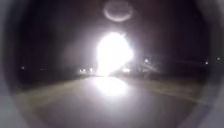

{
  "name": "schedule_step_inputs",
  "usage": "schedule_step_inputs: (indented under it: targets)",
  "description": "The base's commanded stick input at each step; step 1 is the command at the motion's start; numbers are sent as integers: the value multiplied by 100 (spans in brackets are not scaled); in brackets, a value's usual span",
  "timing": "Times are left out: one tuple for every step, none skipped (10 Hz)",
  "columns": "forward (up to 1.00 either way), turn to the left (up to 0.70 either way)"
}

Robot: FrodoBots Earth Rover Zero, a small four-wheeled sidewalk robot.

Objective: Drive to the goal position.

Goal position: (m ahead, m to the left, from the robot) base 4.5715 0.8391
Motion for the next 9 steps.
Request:
schedule_step_inputs:
  targets:
    - [100, 18]
    - [100, 19]
    - [100, 20]
    - [100, 20]
    - [100, 20]
    - [100, 21]
    - [100, 21]
    - [100, 22]
    - [100, 22]
